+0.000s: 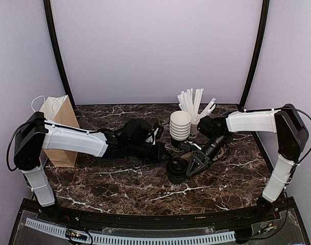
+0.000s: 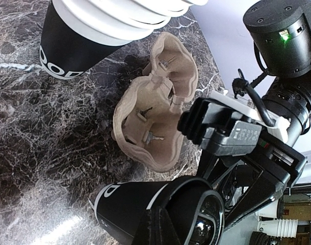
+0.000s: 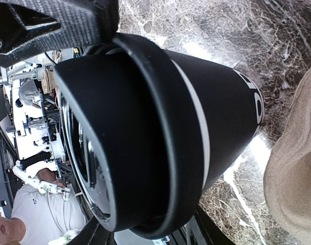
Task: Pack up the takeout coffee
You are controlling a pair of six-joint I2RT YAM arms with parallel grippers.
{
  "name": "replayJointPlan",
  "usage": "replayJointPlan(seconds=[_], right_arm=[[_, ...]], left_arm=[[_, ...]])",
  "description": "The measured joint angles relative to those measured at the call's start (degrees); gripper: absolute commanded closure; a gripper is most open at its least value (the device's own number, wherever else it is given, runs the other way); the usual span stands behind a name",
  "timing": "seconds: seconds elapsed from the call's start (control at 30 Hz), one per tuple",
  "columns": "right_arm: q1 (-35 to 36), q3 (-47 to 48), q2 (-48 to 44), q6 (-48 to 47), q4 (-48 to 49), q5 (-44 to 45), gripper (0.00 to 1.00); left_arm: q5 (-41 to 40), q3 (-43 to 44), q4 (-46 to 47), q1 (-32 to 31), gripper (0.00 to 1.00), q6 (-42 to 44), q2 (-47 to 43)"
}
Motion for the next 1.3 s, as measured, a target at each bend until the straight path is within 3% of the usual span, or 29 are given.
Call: replayJointPlan(seconds=[0.17,0.33,0.73,0.9,1.1,1.3], right_arm=[[-0.3,-0.1,-2.9,-1.8,0.7,1.3,0.48],[-1.7,-0.1,-8.4,-5.1,3.3,7.5,0.43],[-2.3,0.6,-13.3,-9.3,4.8,8.4,0.40],[-1.8,1.2,-16.0,-11.6,4.9,12.0,0.27],[5.4,5.2,-20.0,-14.8,6.6,21.7,0.19],[13.8,8.6,-16.6,-17.1,7.5,30.1,0.17]], left_arm=[[-0.9,0.0,-0.7,-0.2,1.00,0.5,-0.6],[-1.5,0.0,-2.9,-0.4,0.79,3.4,-2.1],[-2.8,7.0,-12.1,-1.7,0.53,12.6,-3.9],[-5.8,6.7,-13.4,-1.7,0.45,14.3,-7.8],[-11.8,3.3,-15.0,-1.1,0.40,14.4,-13.5],[-16.1,1.2,-17.6,0.6,0.39,13.4,-14.6]])
